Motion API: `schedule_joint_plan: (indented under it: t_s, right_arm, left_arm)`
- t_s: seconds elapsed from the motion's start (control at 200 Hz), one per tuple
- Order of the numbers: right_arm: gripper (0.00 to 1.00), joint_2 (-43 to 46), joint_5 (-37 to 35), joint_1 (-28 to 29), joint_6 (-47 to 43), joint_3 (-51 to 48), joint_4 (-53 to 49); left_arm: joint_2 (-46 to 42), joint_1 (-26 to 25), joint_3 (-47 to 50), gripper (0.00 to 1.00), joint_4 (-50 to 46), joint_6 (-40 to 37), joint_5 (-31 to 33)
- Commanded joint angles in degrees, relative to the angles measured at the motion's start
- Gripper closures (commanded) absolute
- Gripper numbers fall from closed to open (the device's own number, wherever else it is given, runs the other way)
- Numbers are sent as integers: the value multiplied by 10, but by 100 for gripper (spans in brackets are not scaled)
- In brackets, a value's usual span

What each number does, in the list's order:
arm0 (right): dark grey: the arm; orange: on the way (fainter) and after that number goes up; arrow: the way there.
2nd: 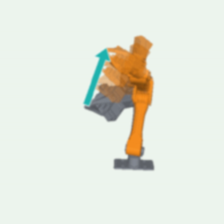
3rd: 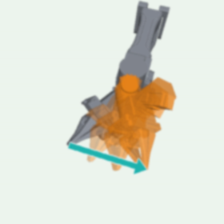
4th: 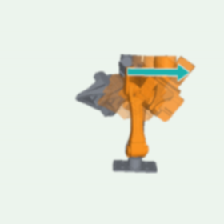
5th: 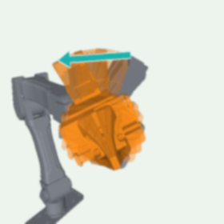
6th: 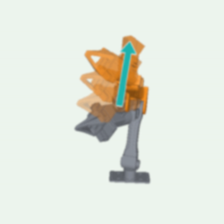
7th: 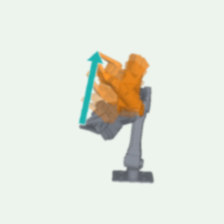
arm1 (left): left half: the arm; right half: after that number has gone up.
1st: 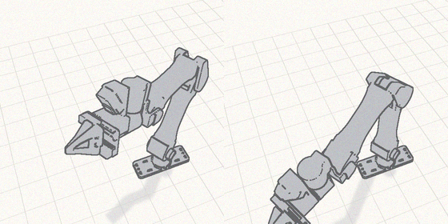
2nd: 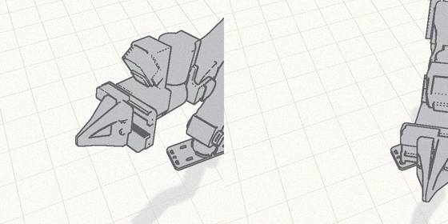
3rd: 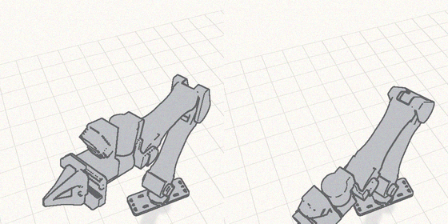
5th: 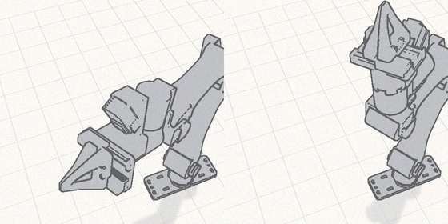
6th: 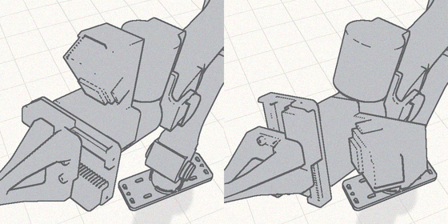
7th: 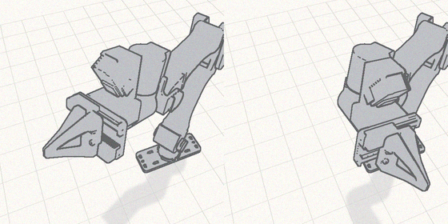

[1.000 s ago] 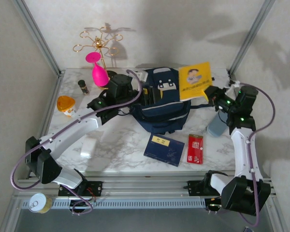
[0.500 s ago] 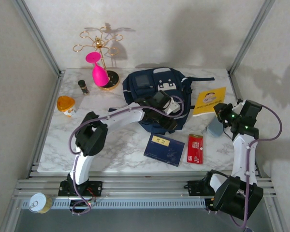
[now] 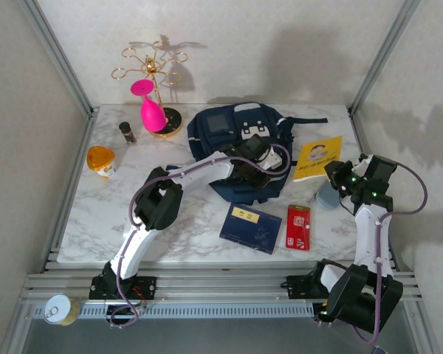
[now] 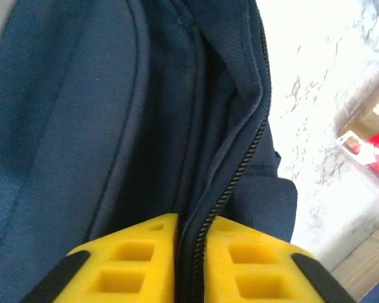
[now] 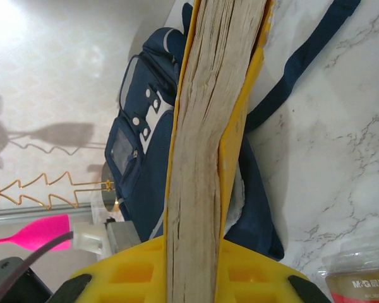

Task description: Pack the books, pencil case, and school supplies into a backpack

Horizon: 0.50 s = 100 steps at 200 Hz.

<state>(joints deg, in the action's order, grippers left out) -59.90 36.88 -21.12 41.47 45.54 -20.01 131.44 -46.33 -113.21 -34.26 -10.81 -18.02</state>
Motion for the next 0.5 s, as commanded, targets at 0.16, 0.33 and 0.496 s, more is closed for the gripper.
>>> schedule_joint_plan:
  t_s: [0.16, 0.33, 0.496]
  right_arm:
    - [100, 9, 45, 13, -39, 37, -56]
    - [100, 31, 75, 57, -37, 36, -99]
    - [100, 61, 101, 163, 50, -23, -3]
  left_arm:
    - [-40, 15, -95, 100, -50, 15, 36]
    - [-63, 25, -174, 100, -60, 36, 125]
    - [-97, 37, -209, 100, -31, 42, 137]
